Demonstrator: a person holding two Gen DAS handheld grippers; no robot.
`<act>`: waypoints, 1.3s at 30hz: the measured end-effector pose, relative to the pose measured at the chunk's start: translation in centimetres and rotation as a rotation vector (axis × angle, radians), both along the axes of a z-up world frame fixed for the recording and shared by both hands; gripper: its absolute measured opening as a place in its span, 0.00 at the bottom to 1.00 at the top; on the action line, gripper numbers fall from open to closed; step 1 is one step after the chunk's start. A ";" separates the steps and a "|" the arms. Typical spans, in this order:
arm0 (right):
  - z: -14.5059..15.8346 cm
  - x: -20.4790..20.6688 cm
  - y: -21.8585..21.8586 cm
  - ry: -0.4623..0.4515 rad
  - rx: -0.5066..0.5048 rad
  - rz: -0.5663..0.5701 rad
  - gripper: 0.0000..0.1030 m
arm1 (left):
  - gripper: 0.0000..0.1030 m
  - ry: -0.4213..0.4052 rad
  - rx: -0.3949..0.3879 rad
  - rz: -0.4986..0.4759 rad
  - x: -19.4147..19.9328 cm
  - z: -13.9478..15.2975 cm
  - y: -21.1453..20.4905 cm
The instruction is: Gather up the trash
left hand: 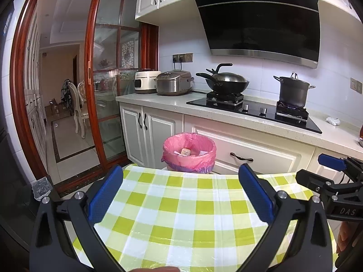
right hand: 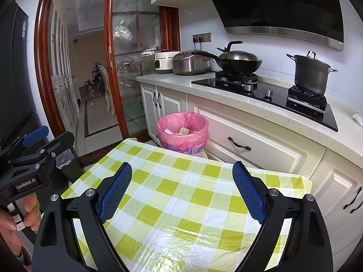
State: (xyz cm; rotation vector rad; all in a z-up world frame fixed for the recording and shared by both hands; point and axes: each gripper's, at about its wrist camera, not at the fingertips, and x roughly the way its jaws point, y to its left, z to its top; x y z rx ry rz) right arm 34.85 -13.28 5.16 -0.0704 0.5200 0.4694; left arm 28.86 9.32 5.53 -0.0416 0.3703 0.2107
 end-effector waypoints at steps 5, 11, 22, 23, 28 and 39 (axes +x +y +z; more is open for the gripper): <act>0.0 0.0 -0.1 -0.001 0.003 -0.003 0.83 | 0.96 0.010 -0.003 -0.002 0.0 -0.5 -0.1; -0.2 0.2 -0.6 0.004 0.011 -0.011 0.83 | 0.96 0.013 0.000 -0.014 0.0 -0.3 -0.3; -0.2 0.2 -0.8 0.001 0.002 -0.015 0.83 | 0.96 0.023 -0.006 -0.028 0.1 -0.4 -0.5; -0.3 0.3 -0.8 0.002 0.001 -0.015 0.83 | 0.96 0.022 -0.006 -0.028 0.1 -0.4 -0.5; -0.2 0.3 -0.9 0.004 0.002 -0.015 0.83 | 0.96 0.025 -0.011 -0.031 0.1 -0.4 -0.5; -0.2 0.4 -1.2 -0.001 0.008 -0.020 0.83 | 0.96 0.029 -0.008 -0.044 -0.2 -0.4 -0.4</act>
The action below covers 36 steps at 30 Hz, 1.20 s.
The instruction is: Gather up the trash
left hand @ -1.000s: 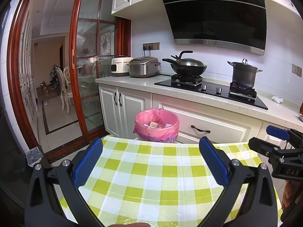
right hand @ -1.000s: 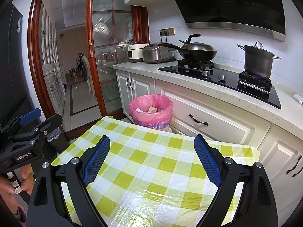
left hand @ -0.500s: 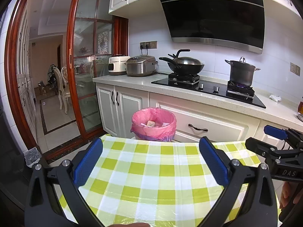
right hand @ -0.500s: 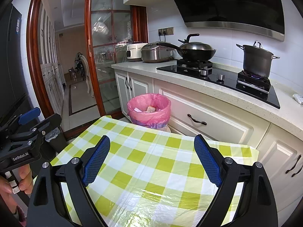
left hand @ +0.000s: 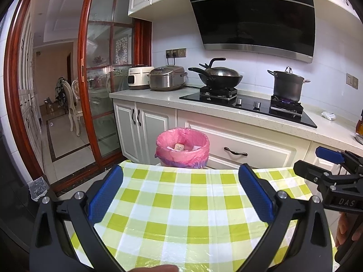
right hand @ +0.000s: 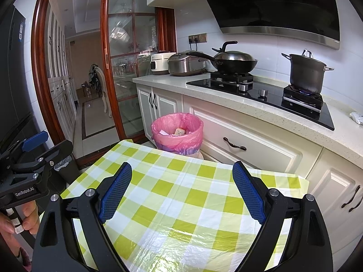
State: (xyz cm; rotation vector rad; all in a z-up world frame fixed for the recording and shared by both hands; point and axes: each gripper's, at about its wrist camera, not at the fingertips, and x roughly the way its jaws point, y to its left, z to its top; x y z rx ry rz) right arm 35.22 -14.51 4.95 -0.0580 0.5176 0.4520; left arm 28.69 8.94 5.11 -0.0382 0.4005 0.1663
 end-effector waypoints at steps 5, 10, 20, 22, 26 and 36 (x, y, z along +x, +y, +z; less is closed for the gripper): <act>0.0 0.0 -0.1 0.001 0.001 -0.003 0.83 | 0.96 0.005 0.008 -0.006 -0.1 0.0 -0.2; -0.1 0.1 -0.1 0.001 -0.001 -0.002 0.83 | 0.96 0.011 0.011 -0.003 -0.1 -0.2 -0.3; 0.0 -0.3 -0.3 -0.004 0.005 -0.007 0.83 | 0.96 0.009 0.014 0.009 0.0 -0.5 -0.5; 0.1 -0.3 -0.5 -0.004 0.012 -0.008 0.83 | 0.96 0.005 0.005 0.000 -0.1 -0.6 -0.5; 0.2 -0.4 -0.5 -0.006 0.006 -0.011 0.83 | 0.96 -0.005 0.020 0.013 -0.4 -0.7 -0.6; 0.1 -0.5 -0.6 -0.003 0.006 -0.012 0.83 | 0.96 0.008 0.007 -0.011 0.0 -0.8 -0.8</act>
